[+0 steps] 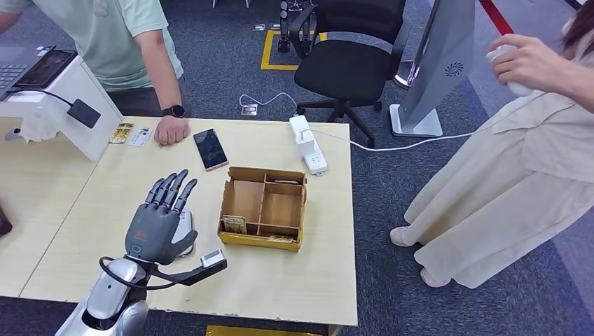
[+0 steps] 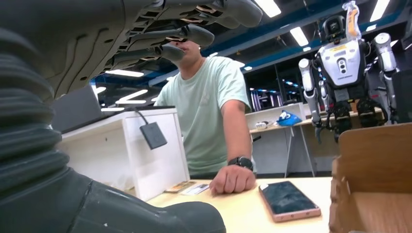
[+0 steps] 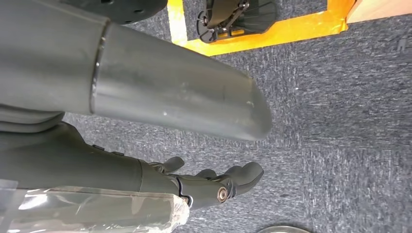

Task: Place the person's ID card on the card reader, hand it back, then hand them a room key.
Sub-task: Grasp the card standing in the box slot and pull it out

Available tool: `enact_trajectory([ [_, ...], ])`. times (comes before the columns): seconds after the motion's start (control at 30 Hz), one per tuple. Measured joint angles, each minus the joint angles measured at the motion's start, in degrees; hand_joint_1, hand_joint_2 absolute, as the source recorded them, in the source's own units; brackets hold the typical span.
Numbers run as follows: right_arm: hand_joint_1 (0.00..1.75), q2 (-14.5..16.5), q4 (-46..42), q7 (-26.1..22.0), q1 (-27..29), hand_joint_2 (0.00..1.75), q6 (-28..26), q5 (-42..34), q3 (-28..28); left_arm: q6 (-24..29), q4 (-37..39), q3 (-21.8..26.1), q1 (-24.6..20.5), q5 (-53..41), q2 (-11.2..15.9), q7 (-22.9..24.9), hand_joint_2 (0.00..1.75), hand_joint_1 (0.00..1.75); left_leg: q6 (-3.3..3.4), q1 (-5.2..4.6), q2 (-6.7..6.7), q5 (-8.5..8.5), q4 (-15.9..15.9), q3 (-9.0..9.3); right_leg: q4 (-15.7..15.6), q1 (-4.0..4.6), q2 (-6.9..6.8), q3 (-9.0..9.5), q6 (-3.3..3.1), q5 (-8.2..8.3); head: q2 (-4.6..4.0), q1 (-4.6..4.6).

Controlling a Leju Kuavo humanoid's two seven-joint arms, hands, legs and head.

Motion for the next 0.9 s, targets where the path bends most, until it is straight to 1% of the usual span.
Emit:
enact_trajectory([
  [0.23,0.0,0.0,0.0,0.5,-0.6,0.0,-0.1,0.2,0.6,-0.3,4.5,-1.4,-4.0,0.2,-0.8,0.0,1.75,0.0,0.0,0.0,0.0,0.0,0.0,0.0,0.0,0.0,0.01,-0.01,0.01,0.0,0.01,-0.01],
  [0.4,0.0,0.0,0.0,0.5,-0.7,0.0,-0.1,0.1,1.0,-0.3,6.7,-2.2,-5.5,1.0,-1.2,0.0,1.75,0.0,0.0,0.0,0.01,0.0,0.0,-0.01,0.0,0.0,0.02,-0.03,0.01,0.0,0.0,0.0],
  [0.63,0.0,0.0,0.0,0.5,-0.7,0.0,-0.1,-0.2,1.2,-0.3,7.5,-2.6,-5.8,1.9,-1.3,0.0,1.75,0.0,0.0,0.0,0.01,0.0,0.0,-0.01,0.0,0.0,0.02,-0.02,0.01,0.0,0.01,0.01],
  [0.9,0.0,0.0,0.0,0.2,-0.6,0.0,-0.3,-1.1,1.3,-0.7,7.3,-2.6,-5.3,5.1,-0.9,-0.1,1.75,0.0,0.0,0.0,0.01,0.0,0.0,-0.03,0.0,0.0,0.02,-0.02,0.01,-0.01,0.01,-0.01],
])
